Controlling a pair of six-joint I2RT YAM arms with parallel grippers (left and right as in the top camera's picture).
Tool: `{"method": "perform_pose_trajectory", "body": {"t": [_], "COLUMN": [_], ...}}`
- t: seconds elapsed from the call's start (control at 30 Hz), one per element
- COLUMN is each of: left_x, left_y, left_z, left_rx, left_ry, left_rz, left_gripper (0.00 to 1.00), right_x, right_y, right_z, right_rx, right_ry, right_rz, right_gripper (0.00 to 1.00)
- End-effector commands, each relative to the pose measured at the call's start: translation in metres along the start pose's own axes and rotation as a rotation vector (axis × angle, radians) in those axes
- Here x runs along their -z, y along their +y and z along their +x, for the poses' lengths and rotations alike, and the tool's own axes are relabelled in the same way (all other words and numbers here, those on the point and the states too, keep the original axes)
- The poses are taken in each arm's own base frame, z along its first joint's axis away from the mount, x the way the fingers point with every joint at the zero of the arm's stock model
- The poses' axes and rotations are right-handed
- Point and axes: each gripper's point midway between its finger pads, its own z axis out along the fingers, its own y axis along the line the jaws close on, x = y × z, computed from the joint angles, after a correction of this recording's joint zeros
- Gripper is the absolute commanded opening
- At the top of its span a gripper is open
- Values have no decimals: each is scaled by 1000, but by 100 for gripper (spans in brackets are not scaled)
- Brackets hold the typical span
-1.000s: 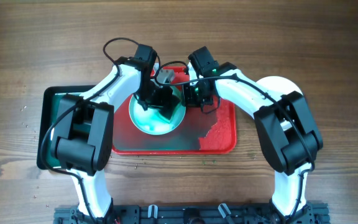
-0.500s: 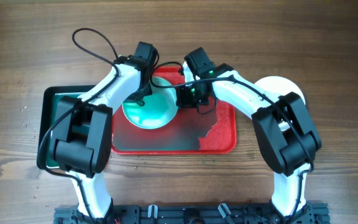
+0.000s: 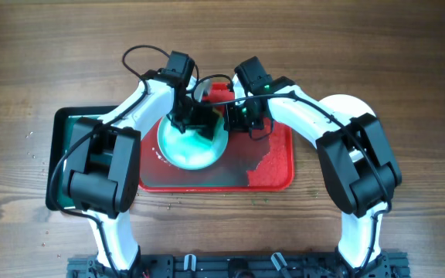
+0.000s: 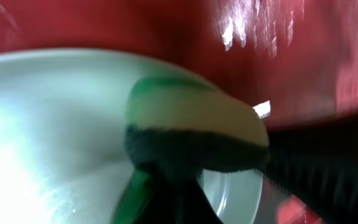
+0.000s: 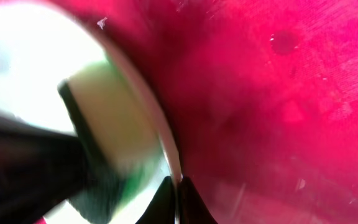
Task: Clean dirty plates on tray and stack at the side
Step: 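Scrub the last plate with the sponge while the right gripper holds its rim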
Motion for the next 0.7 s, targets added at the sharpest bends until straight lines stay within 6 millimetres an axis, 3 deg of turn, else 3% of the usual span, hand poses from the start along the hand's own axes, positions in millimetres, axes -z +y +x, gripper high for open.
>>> {"method": "perform_pose_trajectory", "body": {"t": [0.0, 0.17, 0.27, 0.33, 0.47, 0.53, 0.57, 0.67], "left_x": [-2, 20, 39, 50, 54, 76, 91, 139], "left_y": [3, 64, 131, 155, 145, 136, 129, 109], "left_z": [41, 54, 57, 55, 30, 4, -9, -38], "left_rx": [-109, 82, 413, 564, 632, 614, 603, 572], "left_ry": [163, 204, 150, 72, -40, -131, -186, -336], "left_rz": [77, -55, -392, -566, -538, -512, -498, -455], "left_gripper": [4, 4, 4, 4, 4, 4, 4, 4], "right_x": [-6, -6, -6, -6, -6, -6, -6, -10], "right_y": [-2, -2, -2, -4, -10, -10, -9, -3], "right_z": [4, 4, 4, 4, 7, 7, 8, 13], "right_rx": [25, 25, 24, -8, -123, -165, -168, -177], "right_ry": [13, 13, 12, 12, 15, 16, 18, 27], "right_rz": [19, 19, 19, 27, 63, 65, 64, 65], "right_gripper": [4, 4, 4, 4, 4, 7, 17, 33]}}
